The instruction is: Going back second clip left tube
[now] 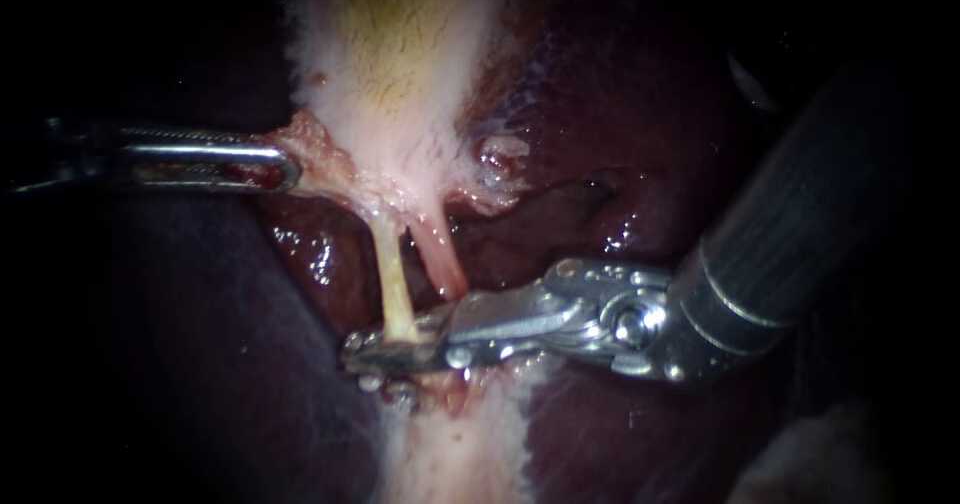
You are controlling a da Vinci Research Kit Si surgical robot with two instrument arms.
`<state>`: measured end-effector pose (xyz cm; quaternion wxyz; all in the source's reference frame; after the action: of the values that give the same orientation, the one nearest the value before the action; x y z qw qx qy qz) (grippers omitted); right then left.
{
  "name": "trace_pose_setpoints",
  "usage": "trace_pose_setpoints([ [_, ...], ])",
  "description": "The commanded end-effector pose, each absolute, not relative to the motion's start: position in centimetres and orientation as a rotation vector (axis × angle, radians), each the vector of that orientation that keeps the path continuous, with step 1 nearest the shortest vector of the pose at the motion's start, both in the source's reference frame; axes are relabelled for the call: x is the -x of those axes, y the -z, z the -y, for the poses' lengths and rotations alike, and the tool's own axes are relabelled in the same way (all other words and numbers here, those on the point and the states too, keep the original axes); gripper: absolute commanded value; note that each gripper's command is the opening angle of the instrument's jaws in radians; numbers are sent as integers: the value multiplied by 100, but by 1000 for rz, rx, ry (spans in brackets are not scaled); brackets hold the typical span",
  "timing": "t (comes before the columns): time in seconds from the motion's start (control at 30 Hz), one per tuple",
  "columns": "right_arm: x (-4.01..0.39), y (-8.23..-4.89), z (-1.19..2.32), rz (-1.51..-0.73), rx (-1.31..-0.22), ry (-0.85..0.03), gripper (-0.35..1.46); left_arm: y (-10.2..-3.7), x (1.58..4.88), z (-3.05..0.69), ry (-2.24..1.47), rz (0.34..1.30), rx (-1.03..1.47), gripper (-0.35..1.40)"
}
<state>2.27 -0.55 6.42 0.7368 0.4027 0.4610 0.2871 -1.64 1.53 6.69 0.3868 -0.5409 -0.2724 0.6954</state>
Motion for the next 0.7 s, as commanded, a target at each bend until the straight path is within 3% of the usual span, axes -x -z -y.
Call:
trace_pose_setpoints([
  [0.03,-227,-642,55,-1012,-887,-630,-35,-669,164,-153,-1770,693,1377,-35],
  [0.53,-228,-644,56,-1003,-898,-650,-35,-669,164,-153,-1770,693,1377,-35],
  [0.57,-228,-645,56,-1007,-903,-655,-29,-669,164,-153,-1770,693,1377,-35],
  [0.63,-231,-648,59,-1018,-904,-656,6,-669,164,-153,-1770,693,1377,-35],
  [0.7,-235,-652,62,-1022,-902,-662,27,-669,164,-153,-1770,693,1377,-35],
])
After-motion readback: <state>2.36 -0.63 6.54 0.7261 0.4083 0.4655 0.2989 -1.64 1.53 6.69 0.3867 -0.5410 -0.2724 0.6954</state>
